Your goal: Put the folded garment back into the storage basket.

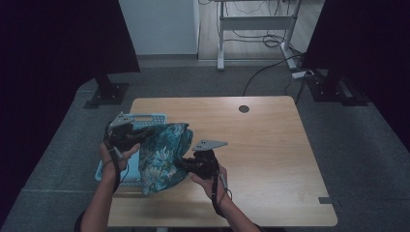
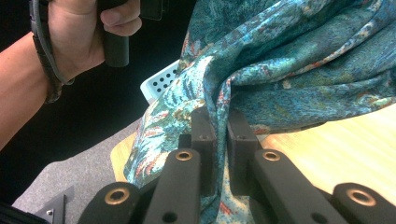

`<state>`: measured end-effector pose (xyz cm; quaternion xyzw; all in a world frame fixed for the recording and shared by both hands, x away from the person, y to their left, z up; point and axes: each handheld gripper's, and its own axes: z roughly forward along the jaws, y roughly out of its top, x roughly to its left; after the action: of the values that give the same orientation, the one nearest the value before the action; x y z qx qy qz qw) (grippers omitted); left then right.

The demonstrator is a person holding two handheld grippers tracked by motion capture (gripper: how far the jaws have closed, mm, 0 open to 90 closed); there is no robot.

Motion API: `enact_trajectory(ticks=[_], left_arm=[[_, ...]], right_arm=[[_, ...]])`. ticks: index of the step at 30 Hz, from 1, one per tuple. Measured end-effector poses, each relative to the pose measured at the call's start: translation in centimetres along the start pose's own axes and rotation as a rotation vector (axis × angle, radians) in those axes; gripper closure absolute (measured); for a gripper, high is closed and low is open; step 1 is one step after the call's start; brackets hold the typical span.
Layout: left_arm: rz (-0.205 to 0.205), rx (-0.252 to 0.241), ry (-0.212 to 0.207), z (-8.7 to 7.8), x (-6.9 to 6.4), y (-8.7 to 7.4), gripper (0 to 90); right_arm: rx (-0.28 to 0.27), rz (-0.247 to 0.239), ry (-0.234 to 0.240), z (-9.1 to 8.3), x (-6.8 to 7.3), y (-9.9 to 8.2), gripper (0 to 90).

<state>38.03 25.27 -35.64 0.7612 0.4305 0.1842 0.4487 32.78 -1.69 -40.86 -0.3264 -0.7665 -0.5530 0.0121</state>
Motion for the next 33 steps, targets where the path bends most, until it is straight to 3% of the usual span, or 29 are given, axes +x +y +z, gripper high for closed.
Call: enact_trajectory(ticks=[33], left_arm=[[-0.018,-0.018,0.042,-1.9,2.6,-0.2,81.6]], right_arm=[[-0.002,-0.028,0.016,2.7,1.0,1.7,84.1]])
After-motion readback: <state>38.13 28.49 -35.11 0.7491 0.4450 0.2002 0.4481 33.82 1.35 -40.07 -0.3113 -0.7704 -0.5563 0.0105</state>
